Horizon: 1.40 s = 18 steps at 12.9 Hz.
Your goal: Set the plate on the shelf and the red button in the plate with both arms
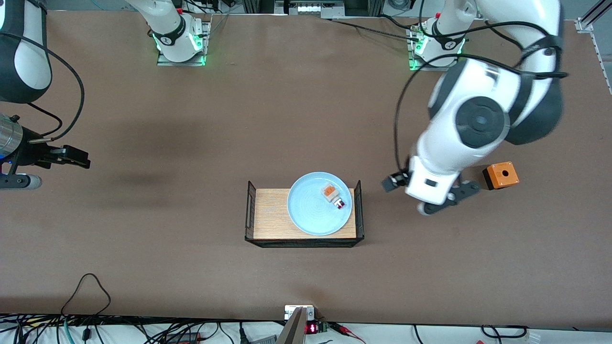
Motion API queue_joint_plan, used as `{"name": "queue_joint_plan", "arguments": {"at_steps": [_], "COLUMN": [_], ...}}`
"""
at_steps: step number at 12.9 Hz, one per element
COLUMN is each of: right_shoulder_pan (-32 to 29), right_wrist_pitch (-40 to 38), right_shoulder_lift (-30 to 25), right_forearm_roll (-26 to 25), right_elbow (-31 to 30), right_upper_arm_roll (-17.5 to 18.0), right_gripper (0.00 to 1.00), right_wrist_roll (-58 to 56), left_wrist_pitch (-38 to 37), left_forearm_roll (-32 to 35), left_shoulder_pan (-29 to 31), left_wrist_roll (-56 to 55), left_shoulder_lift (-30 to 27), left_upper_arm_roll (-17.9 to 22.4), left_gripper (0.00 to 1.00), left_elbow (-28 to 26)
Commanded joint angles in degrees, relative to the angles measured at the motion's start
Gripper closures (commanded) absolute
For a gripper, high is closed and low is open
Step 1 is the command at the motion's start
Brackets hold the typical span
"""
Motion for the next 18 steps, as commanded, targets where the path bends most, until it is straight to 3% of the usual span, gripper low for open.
{"name": "queue_joint_plan", "arguments": {"at_steps": [1, 5, 10, 13, 15, 18], "right_shoulder_pan": [-0.5, -0.5, -0.4, -0.4, -0.4, -0.4], "right_wrist_pitch": [-0.3, 0.0, 0.2, 0.3, 0.2, 0.2], "right_shoulder_lift": [0.3, 0.4, 0.4, 0.3, 0.5, 0.6], "right_forearm_roll": [-0.1, -0.1, -0.3, -0.3, -0.3, -0.2], "right_elbow": [1.1, 1.1, 1.2, 1.3, 2.9, 3.3], "right_upper_arm_roll": [0.3, 0.3, 0.3, 0.3, 0.4, 0.4], "right_gripper": [0.0, 0.0, 0.0, 0.0, 0.0, 0.0], "right_wrist_roll": [0.1, 0.1, 0.0, 0.0, -0.1, -0.1], "left_wrist_pitch": [-0.7, 0.2, -0.2, -5.8, -8.5, -8.0], "left_forearm_roll": [4.0, 9.3, 9.2, 6.2, 2.6, -4.9], "left_shoulder_pan": [5.5, 10.6, 16.3, 18.7, 18.7, 18.7], "left_wrist_roll": [8.8, 20.3, 41.3, 57.4, 58.3, 50.8], "left_shoulder_lift": [-1.3, -1.3, -1.9, -5.9, -10.2, -17.3], "left_upper_arm_roll": [-0.6, -0.6, -0.6, -1.2, -1.2, -1.1], "left_gripper": [0.0, 0.0, 0.0, 0.0, 0.0, 0.0], "left_elbow": [-1.1, -2.4, -2.7, -3.5, -6.2, -12.5]}}
